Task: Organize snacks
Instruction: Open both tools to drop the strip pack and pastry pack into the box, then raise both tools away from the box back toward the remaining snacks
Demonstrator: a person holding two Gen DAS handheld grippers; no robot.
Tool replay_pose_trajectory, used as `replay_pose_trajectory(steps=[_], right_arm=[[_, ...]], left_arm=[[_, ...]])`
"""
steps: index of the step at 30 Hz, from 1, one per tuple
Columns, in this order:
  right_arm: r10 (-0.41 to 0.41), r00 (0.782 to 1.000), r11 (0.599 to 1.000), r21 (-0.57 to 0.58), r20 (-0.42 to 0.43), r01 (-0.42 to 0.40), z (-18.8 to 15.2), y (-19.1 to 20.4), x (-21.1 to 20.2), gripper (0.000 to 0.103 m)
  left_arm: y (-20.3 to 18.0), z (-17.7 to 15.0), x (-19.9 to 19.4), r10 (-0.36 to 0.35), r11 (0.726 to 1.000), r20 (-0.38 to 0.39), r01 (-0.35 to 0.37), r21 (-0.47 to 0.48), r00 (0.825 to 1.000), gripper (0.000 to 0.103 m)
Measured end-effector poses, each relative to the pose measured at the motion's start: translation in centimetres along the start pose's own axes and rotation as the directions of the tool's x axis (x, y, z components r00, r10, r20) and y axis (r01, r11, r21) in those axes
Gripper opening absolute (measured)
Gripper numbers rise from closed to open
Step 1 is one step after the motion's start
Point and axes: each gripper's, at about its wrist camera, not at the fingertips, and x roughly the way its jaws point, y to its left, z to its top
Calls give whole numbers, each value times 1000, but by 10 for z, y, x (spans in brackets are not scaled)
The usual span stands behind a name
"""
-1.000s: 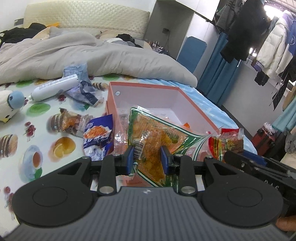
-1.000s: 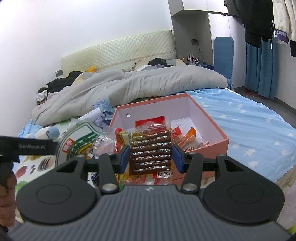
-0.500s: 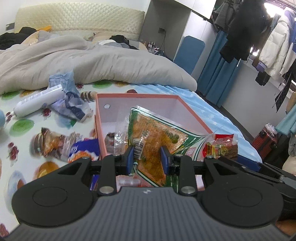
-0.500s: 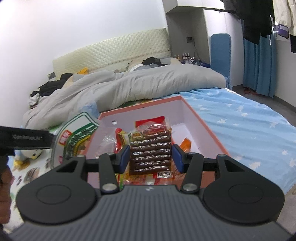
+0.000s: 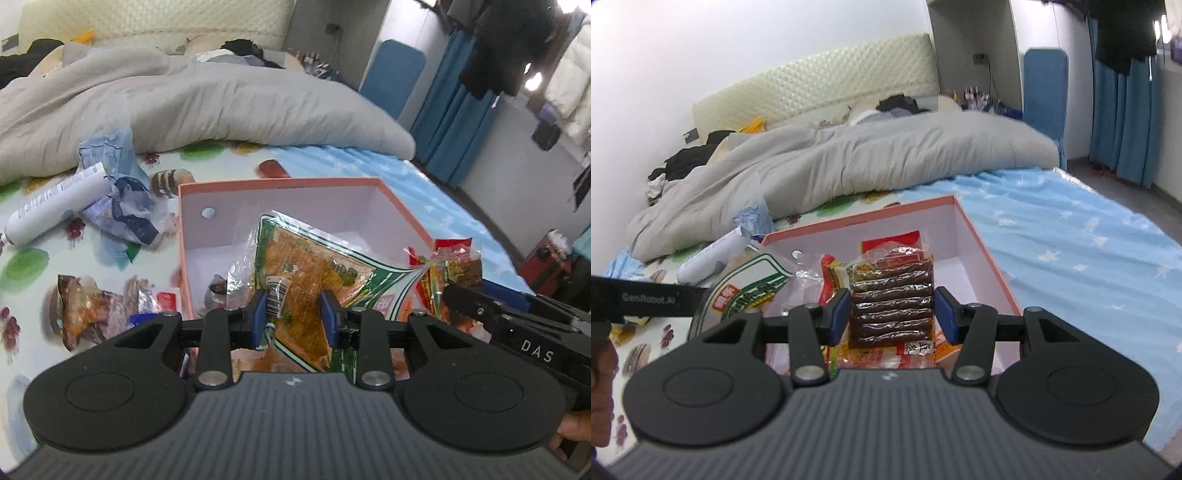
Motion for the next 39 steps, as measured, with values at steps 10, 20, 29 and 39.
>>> replay_pose_trajectory(steps=[10,20,29,39], right_arm=[[2,996,1000,9,-93,-1,9,-8,38,53],[-32,997,999,32,-74,35,15,-8,38,69],[-13,999,999,49,-37,14,15,-8,22,69],[0,1000,999,40,19,-1,-10,12,-1,69]], left_arm=[[17,27,28,35,998,-78,-39,-49,996,39],[19,28,9,31,998,-11,-31,-47,999,57],[16,21,-17,9,1000,67,-8,-17,998,57],[30,-12,-41,32,999,145,-30,-19,989,57]])
